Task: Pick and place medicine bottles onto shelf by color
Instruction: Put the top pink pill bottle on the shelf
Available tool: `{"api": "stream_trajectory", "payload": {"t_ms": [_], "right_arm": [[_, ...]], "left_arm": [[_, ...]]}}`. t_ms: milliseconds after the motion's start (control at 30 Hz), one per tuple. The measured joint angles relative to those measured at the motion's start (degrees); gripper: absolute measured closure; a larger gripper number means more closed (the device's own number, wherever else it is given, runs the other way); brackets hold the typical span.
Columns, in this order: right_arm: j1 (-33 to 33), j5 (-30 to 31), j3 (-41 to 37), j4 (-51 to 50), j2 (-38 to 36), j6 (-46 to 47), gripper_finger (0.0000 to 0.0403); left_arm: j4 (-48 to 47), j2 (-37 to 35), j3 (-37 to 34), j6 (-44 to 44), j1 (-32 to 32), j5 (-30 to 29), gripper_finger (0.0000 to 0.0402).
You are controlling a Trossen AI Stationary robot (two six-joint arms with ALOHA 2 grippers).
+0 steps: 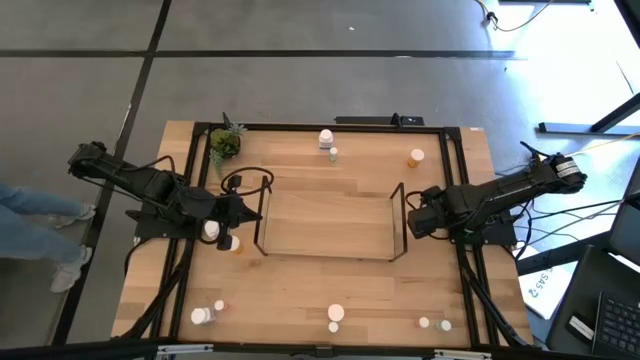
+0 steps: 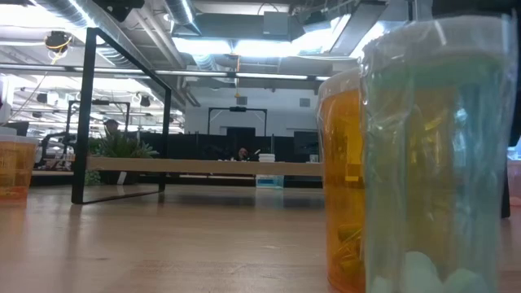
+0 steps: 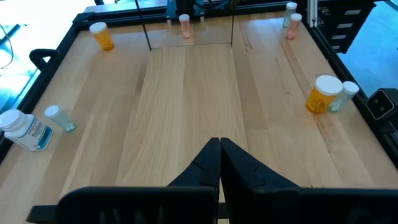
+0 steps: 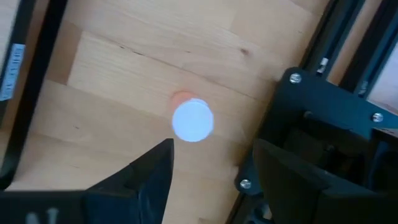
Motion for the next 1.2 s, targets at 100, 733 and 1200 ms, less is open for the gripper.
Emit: {"api": "stream_trajectory", "payload": {"t_ms": [100, 733, 1200], "right_arm": [[0.00, 0.00, -0.20, 0.14, 0.57, -0.07, 0.0182], [0.00, 0.00, -2.93, 5.97, 0.61, -6.19, 0.0182], [-3.50, -0.38, -4.55, 8.66, 0.74, -7.48, 0.0182]], "left_arm": [[0.00, 0.00, 0.00, -0.01, 0.00, 0.01, 0.0401], [0.00, 0.00, -0.02, -0.02, -0.02, 0.02, 0.0401], [-0.02, 0.00, -0.02, -0.02, -0.02, 0.02, 0.0401]]}}
